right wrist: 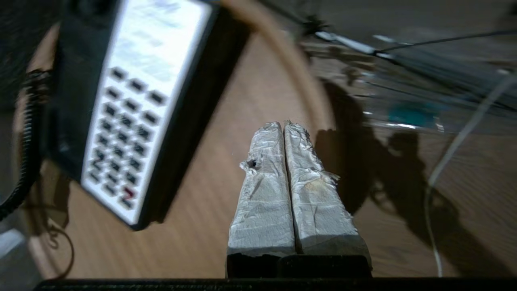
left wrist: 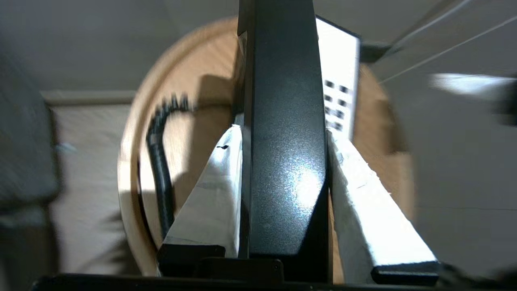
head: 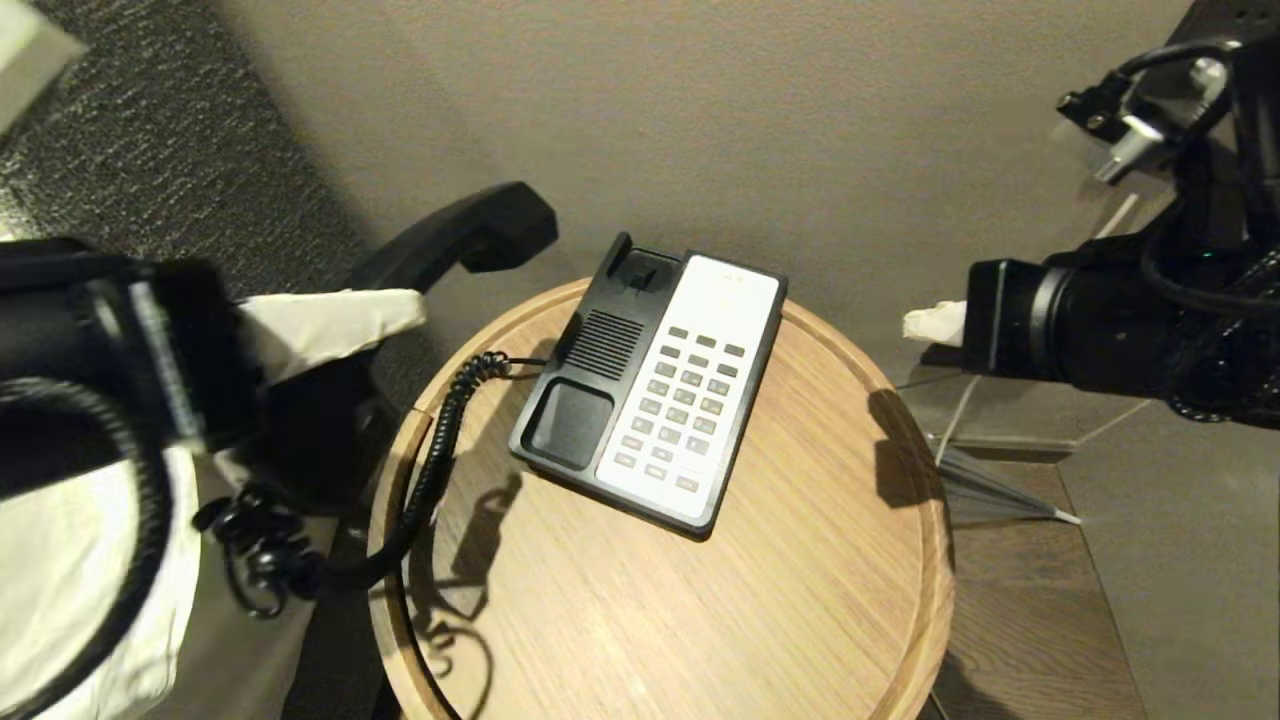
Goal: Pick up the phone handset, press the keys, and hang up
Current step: Put the handset back
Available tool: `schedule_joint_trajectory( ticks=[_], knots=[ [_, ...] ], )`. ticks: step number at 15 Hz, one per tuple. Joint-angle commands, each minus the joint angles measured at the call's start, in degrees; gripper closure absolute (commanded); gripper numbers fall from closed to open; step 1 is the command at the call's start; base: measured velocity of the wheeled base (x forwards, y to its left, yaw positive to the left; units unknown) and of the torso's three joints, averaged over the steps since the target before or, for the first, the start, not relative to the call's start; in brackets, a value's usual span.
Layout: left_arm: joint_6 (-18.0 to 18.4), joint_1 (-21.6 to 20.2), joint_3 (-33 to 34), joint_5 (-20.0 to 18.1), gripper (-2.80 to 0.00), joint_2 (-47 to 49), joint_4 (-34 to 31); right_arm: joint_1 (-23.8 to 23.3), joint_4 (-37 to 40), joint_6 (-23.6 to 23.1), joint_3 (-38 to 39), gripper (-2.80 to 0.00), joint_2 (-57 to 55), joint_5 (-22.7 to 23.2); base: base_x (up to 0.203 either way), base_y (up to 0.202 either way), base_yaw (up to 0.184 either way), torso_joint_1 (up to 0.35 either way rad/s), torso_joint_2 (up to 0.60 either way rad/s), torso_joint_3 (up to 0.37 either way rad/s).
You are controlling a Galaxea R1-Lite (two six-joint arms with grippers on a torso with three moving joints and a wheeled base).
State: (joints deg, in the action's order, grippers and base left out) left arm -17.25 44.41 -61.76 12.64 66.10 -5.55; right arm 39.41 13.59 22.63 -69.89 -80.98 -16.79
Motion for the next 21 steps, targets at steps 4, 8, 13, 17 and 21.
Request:
schedule_joint_trajectory(
  ticks=[4, 8, 13, 17, 21],
  knots=[
    [8.29, 0.87, -7.08, 4.83, 0.0, 16.9, 5.11, -4.76, 0.56, 0.14, 7.29, 0.0, 8.77, 0.0, 0.0, 0.0, 0.0, 0.0, 0.0, 0.0],
    [12.37, 0.94, -9.08, 6.62, 0.0, 21.11, 9.63, -4.78, 0.38, 0.19, 10.23, 0.0, 11.39, 0.31, 0.0, 0.0, 0.0, 0.0, 0.0, 0.0],
    [14.79, 0.94, -8.47, 6.62, 0.0, 21.87, 11.35, -4.78, 0.47, 0.4, 11.26, 0.0, 12.24, 0.26, 0.0, 0.0, 0.0, 0.0, 0.0, 0.0],
    [15.05, 0.94, -8.55, 6.7, 0.0, 21.79, 11.7, -4.78, 0.47, 0.36, 11.57, 0.0, 12.24, 0.26, 0.0, 0.0, 0.0, 0.0, 0.0, 0.0],
    [15.3, 2.2, -9.12, 6.74, 0.0, 21.09, 11.61, -4.78, 0.47, 0.4, 12.14, 0.0, 12.24, 0.26, 0.0, 0.0, 0.0, 0.0, 0.0, 0.0]
  ],
)
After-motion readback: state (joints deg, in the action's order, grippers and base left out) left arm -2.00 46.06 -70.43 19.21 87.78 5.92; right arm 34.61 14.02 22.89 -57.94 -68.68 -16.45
